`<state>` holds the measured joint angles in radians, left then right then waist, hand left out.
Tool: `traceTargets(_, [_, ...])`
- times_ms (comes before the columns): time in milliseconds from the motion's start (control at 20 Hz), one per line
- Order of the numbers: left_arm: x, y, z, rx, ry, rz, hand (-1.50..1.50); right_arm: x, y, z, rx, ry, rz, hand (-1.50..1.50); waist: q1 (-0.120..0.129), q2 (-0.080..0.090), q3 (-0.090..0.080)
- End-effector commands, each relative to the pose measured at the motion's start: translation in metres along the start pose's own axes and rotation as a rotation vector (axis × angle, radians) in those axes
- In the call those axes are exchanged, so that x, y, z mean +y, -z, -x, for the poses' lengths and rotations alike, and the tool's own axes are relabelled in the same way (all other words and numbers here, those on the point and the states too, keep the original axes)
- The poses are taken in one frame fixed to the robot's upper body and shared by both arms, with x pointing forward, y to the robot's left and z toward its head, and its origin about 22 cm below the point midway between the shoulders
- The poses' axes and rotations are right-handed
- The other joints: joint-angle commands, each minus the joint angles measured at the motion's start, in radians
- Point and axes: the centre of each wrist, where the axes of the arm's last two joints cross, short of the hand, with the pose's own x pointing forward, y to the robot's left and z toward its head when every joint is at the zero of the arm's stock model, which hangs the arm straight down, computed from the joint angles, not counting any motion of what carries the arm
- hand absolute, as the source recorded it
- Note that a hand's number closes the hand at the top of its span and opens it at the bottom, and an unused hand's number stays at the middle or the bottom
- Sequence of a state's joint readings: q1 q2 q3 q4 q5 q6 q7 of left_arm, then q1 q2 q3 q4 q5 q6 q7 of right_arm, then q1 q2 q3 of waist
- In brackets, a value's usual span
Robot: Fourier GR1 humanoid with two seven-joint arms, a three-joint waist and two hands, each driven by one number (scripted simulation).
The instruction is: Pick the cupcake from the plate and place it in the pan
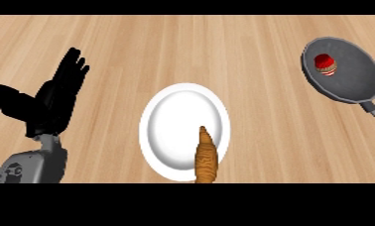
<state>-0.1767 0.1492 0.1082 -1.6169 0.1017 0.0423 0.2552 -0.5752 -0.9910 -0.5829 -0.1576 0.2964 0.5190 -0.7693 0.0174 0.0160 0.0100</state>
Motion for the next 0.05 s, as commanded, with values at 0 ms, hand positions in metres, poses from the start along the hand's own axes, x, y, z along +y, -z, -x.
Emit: traceTargets(0, [0.0003, -0.0060, 0.0054, 0.002, -0.008, 0.012, 0.00, -0.0129, -0.0188, 0.0048, -0.105, 0.107, -0.097, -1.50, 0.006, -0.002, 0.000])
